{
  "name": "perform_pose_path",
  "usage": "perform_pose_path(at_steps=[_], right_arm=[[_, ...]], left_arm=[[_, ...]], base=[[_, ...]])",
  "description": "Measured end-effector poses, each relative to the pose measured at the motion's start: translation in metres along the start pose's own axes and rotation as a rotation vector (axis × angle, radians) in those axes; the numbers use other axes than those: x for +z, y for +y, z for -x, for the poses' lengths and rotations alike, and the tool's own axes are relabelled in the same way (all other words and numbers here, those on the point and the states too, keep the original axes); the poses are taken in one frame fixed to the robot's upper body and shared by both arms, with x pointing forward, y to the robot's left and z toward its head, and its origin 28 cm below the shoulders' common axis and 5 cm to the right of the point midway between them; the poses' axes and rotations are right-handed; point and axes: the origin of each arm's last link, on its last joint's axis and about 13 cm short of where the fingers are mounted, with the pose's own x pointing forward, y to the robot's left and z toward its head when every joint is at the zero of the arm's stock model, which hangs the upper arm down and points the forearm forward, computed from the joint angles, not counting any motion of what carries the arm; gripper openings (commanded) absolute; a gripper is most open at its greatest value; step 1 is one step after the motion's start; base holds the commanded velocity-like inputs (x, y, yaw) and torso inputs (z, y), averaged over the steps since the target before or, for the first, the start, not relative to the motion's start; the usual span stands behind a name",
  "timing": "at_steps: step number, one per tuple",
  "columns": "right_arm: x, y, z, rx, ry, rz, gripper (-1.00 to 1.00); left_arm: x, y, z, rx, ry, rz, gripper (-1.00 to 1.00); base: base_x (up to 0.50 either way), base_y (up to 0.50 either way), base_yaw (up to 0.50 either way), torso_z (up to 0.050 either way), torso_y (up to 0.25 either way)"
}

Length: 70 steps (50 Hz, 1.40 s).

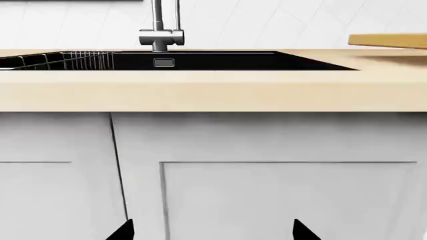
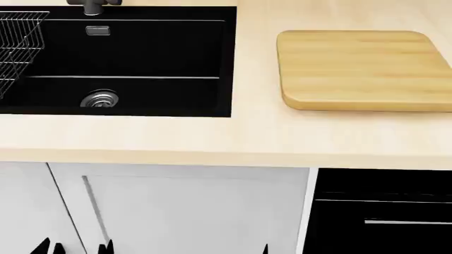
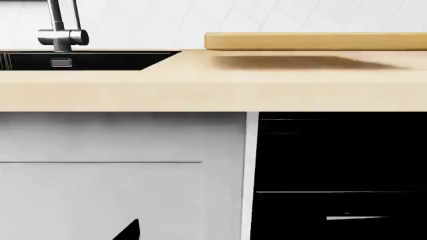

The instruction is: Place the apricot and the ginger on separate cutting boards.

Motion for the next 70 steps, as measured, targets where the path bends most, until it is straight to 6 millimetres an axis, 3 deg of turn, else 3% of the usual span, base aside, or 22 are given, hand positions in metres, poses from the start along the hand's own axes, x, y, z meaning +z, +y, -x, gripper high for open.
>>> perform_pose_path(at_steps=[42, 70], right_arm=[[0.0061, 0.0015, 0.0016, 0.043, -0.031, -0.035, 1.0], [0.0086, 0.0001, 0.0019, 0.016, -0.032, -0.062, 1.0]], left_arm=[[-0.0049, -0.0005, -0.0018, 0.044, 0.015, -0.071, 1.0], [-0.0058, 0.0021, -0.0011, 0.067, 0.02, -0.081, 1.0]], base=[[0.0, 0.0, 0.0, 0.0, 0.0], [0.0, 0.5, 0.0, 0.0, 0.0]])
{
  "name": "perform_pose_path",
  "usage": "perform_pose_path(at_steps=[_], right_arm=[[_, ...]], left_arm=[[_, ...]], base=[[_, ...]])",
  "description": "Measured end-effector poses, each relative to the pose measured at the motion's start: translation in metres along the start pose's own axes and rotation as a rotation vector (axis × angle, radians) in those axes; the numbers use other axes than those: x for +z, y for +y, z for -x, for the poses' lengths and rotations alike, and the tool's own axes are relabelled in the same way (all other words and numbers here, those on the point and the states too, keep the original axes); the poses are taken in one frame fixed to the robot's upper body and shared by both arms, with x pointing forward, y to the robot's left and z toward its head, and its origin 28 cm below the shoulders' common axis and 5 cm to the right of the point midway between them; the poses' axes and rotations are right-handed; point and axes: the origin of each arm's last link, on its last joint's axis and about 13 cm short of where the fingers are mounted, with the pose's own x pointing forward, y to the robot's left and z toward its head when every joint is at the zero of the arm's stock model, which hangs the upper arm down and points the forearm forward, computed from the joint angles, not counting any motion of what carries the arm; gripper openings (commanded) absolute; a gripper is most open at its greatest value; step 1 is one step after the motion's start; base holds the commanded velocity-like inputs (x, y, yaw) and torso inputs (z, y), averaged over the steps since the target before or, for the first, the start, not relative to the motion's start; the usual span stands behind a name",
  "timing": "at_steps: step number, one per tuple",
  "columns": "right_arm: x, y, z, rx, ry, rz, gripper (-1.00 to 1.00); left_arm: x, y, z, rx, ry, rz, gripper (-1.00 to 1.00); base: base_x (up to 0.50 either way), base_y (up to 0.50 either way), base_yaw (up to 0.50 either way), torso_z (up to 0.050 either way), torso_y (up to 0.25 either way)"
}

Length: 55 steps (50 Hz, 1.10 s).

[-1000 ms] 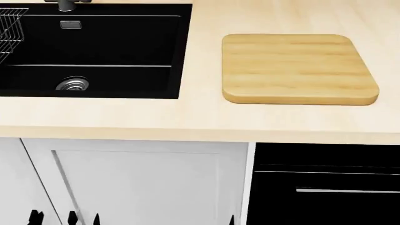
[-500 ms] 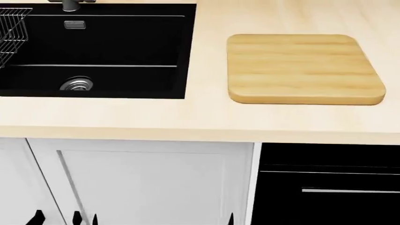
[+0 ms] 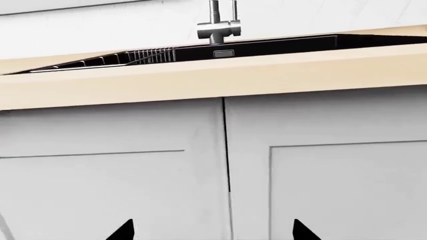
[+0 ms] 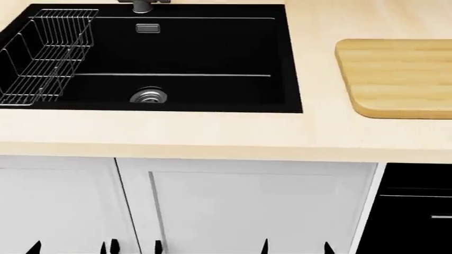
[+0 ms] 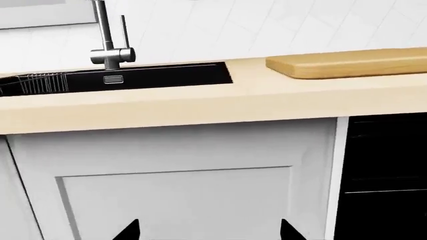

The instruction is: Place the apricot and the ginger on separate cutting boards.

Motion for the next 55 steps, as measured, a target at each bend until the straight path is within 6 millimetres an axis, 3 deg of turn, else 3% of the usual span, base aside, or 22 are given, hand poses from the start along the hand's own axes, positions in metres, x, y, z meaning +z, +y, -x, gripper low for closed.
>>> perform_pose_path(at_steps=[55], right_arm=[[-0.0004, -0.0006, 0.0005, -0.009, 0.006, 0.022, 1.0]], left_arm=[[0.0006, -0.0015, -0.0014, 0.009, 0.011, 0.005, 1.0]], base=[[0.0, 0.5, 0.0, 0.0, 0.0]])
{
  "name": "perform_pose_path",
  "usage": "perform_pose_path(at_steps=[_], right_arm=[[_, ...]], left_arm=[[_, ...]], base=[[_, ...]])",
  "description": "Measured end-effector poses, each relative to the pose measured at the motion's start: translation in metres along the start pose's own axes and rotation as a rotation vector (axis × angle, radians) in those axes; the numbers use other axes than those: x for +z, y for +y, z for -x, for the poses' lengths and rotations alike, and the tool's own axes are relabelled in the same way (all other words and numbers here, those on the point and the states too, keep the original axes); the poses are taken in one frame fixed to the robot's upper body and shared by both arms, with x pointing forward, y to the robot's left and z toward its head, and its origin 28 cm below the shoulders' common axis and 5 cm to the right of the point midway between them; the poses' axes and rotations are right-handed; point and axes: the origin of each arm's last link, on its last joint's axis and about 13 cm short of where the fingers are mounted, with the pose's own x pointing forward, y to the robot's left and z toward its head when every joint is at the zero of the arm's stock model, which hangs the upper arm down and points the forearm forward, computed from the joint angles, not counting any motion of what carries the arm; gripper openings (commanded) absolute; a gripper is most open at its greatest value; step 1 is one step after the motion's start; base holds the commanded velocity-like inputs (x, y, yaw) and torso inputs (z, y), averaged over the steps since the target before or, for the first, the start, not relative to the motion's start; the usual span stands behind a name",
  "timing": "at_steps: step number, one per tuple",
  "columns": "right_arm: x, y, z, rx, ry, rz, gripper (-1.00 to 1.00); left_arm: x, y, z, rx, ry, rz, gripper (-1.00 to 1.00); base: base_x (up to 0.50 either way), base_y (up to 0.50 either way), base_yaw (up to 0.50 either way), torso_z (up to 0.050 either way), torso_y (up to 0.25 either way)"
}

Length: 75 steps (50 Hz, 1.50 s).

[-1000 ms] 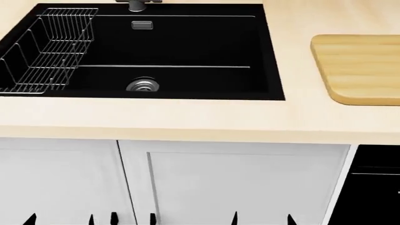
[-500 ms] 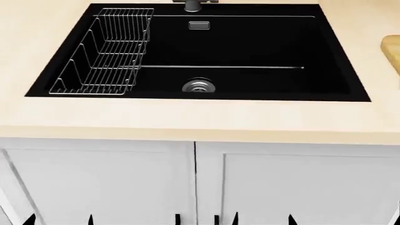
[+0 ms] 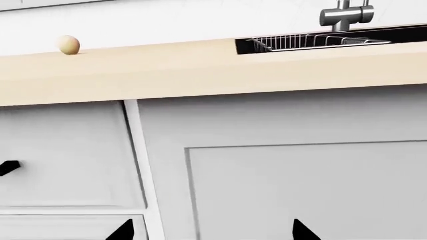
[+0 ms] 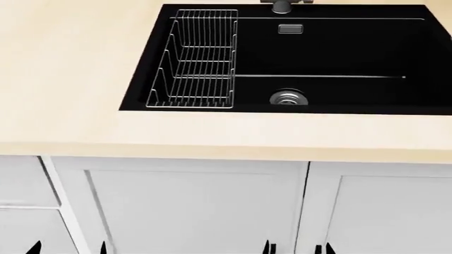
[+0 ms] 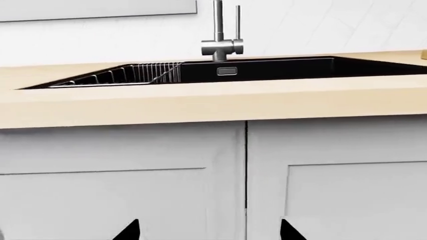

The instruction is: Place the apricot and the ginger on separate cutting boards.

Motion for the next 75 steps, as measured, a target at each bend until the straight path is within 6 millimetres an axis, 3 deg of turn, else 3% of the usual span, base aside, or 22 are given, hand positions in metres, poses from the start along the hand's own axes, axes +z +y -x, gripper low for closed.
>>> perform_pose_path(at_steps=[75], right_arm=[[0.0, 0.0001, 0.0013, 0.001, 0.007, 0.009, 1.0]], left_arm=[[0.0008, 0.0017, 0.0002, 0.016, 0.012, -0.014, 1.0]], base=[[0.0, 0.5, 0.0, 0.0, 0.0]])
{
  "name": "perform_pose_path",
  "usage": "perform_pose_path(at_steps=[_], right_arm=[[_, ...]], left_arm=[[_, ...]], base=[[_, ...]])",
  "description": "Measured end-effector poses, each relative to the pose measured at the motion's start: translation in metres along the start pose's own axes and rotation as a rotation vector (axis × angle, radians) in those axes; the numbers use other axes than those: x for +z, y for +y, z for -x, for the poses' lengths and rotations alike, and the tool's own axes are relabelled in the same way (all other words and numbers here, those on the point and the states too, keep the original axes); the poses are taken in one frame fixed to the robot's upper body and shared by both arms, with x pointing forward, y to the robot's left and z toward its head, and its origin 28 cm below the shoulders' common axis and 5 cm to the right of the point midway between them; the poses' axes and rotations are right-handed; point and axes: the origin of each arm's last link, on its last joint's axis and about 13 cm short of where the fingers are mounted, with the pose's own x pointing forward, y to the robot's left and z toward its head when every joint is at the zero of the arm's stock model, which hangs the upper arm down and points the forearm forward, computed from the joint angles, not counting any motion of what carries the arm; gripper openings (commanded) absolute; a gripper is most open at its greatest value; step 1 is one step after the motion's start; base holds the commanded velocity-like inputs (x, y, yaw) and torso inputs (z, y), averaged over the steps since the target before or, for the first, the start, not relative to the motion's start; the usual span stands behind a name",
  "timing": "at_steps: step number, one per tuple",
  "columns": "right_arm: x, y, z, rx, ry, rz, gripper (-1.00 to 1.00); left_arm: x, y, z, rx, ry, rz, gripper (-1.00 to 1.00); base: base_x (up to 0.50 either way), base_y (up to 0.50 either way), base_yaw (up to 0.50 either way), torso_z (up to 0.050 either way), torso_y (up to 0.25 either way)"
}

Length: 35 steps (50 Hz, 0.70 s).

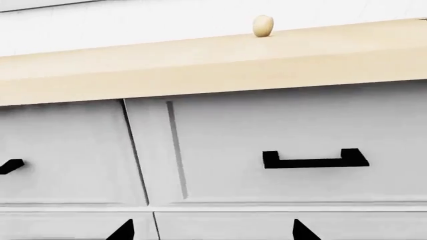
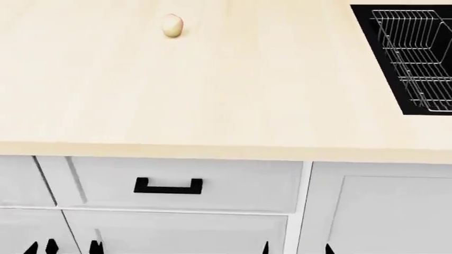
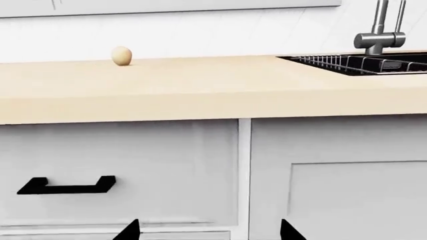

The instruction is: Place the apricot and the ginger on separate cutting boards.

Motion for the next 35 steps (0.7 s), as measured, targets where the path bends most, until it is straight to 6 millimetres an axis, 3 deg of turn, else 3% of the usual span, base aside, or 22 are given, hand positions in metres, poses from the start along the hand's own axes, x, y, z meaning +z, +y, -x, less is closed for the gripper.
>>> perform_pose_path(at_steps=[15, 35], right_arm=[[0.0001, -0.0007, -0.0004, -0.003, 0.002, 0.012, 1.0], [0.0005, -0.002, -0.001, -0.023, 0.002, -0.014, 1.0]], left_arm=[[-0.0003, -0.0003, 0.0002, 0.002, 0.004, -0.003, 1.0], [-0.0005, -0.0016, 0.0, -0.002, 0.015, -0.015, 1.0]], base=[[0.0, 0.41, 0.0, 0.0, 0.0], [0.0, 0.0, 0.0, 0.0, 0.0]])
